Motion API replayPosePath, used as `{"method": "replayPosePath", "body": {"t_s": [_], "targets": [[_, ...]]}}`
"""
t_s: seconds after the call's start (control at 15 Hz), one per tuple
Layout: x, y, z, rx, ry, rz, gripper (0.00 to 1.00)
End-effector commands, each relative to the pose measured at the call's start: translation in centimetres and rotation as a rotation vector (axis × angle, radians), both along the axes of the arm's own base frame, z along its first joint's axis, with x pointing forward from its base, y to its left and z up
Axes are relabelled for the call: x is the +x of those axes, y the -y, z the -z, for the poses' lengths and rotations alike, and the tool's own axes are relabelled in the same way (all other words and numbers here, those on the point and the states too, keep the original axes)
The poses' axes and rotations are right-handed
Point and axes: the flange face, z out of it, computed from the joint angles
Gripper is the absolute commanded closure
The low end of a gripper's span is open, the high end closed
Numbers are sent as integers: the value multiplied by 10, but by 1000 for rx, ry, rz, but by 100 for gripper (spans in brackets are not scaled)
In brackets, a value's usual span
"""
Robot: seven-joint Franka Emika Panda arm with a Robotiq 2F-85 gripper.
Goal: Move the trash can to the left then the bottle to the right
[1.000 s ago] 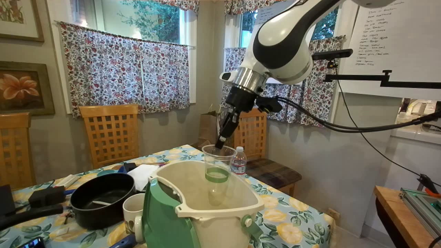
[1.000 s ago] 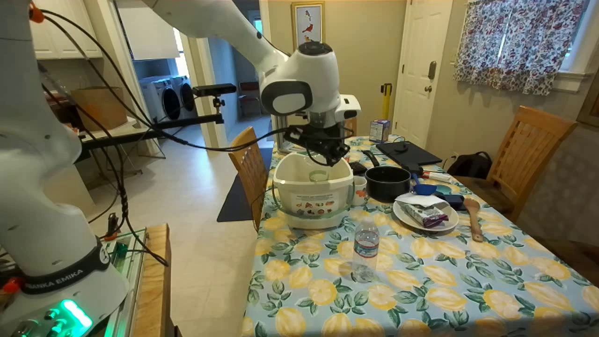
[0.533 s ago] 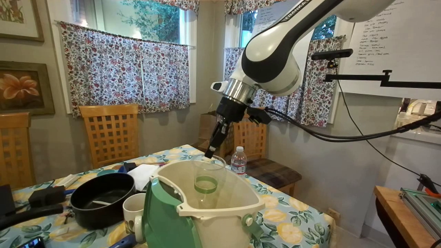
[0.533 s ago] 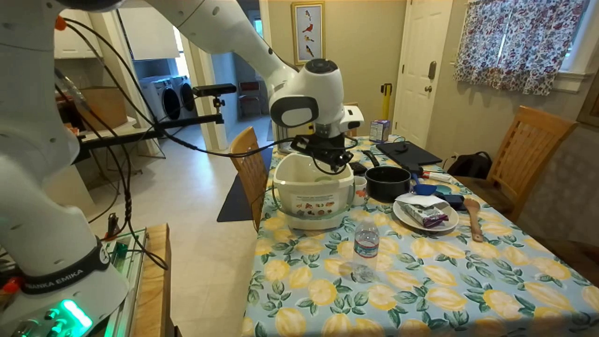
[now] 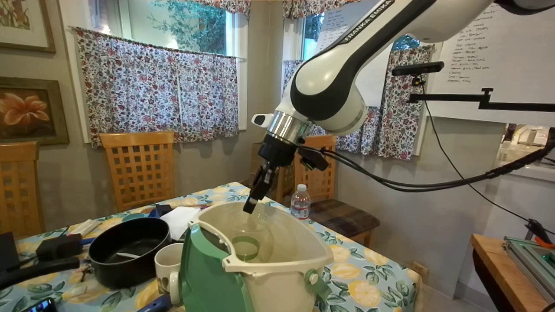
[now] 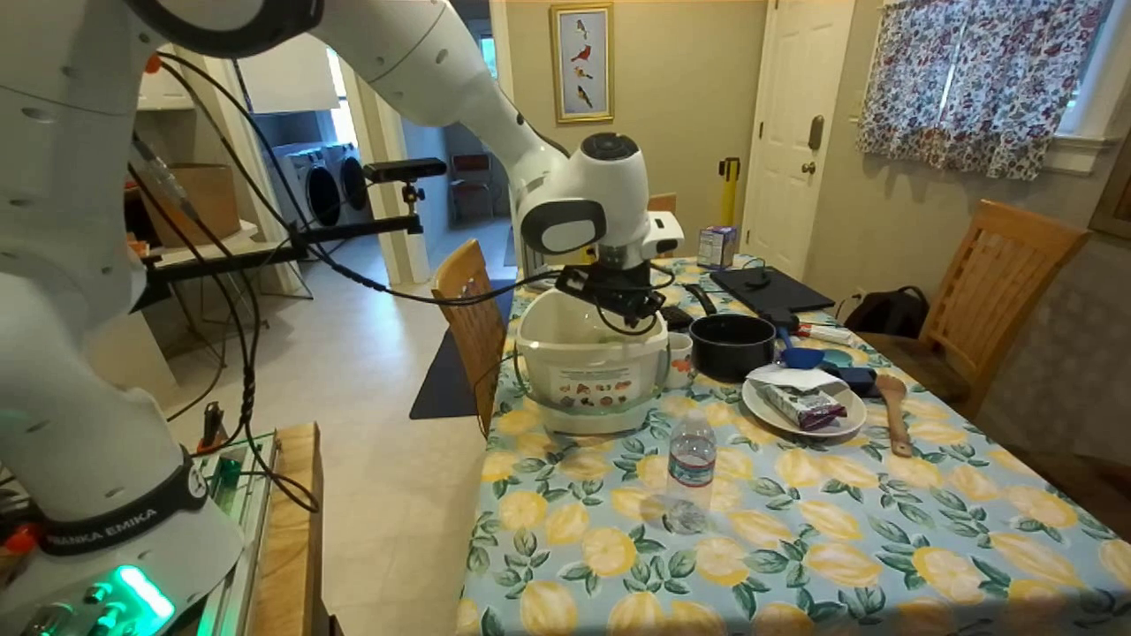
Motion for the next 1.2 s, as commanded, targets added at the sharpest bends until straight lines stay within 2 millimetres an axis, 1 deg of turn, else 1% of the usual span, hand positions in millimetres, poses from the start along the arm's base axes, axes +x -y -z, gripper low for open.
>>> {"method": "replayPosePath", "body": {"t_s": [0.0,0.27,0.33,0.4,0.53,0.67,1.0,1.07,1.13], "targets": [[15,-10,20,-36,5,-12,98],[18,-16,35,-85,-12,-47,98],[20,-16,38,-94,-15,-52,69],[20,-17,40,-100,-16,-55,68],[21,-19,39,-105,-12,-59,55],[22,-23,33,-103,4,-58,42],[14,-36,2,-68,46,-15,7],[10,-39,-6,-61,47,0,2],[6,-42,-14,-55,46,17,0]]}}
